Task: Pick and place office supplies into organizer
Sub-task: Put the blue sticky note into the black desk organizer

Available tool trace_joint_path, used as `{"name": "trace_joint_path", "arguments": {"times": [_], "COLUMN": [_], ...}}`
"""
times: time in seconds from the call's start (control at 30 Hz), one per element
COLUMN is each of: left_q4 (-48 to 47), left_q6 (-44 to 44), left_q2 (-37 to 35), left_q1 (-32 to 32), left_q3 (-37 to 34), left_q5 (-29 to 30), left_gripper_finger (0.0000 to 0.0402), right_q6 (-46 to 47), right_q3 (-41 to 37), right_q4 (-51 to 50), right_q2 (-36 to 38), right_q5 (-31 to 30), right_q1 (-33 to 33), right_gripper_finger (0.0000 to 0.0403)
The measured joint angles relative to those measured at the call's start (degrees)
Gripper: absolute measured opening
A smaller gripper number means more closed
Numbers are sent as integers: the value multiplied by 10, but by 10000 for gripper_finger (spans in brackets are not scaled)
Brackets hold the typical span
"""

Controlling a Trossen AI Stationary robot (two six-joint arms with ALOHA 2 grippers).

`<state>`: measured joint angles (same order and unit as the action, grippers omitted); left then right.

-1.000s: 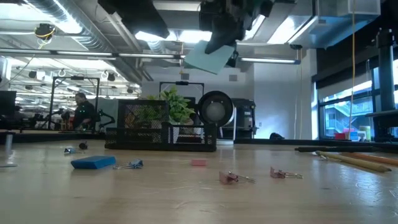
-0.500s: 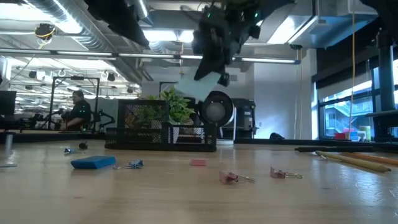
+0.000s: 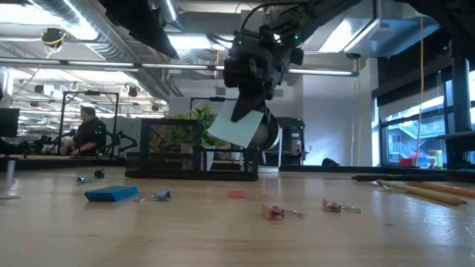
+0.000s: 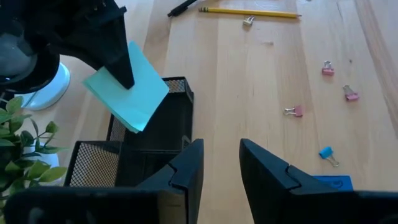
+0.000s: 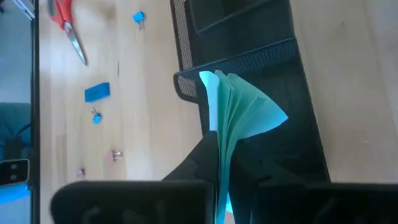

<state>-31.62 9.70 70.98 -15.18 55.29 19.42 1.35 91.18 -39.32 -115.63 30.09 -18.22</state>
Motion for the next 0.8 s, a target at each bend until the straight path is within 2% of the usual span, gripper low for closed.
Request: {"name": "trace_joint_path", "arguments": {"times": [0.1,0.27,0.43,0.6,0.8], "left_q4": [0,0,0,0,0], "left_q6": [0,0,0,0,-8], "left_q2": [0,0,0,0,0], "left_q1": [0,3,4,4,4], "left_q3": [0,0,0,0,0], "left_q5": [0,0,0,0,0], "left_gripper_finger": [97,97,97,97,97], "right_q6": [-16,-71,-80,-118,-107], "right_q3": [25,118,172,186,210], "right_q4": [-54,-173,-212,-246,-260], "right_q2": [0,1,1,1,-34], "right_q5": [-12,-104,-100,-95,-95], "right_q1": [0,9,13,12,20], "right_gripper_finger": [21,21,21,21,17]}}
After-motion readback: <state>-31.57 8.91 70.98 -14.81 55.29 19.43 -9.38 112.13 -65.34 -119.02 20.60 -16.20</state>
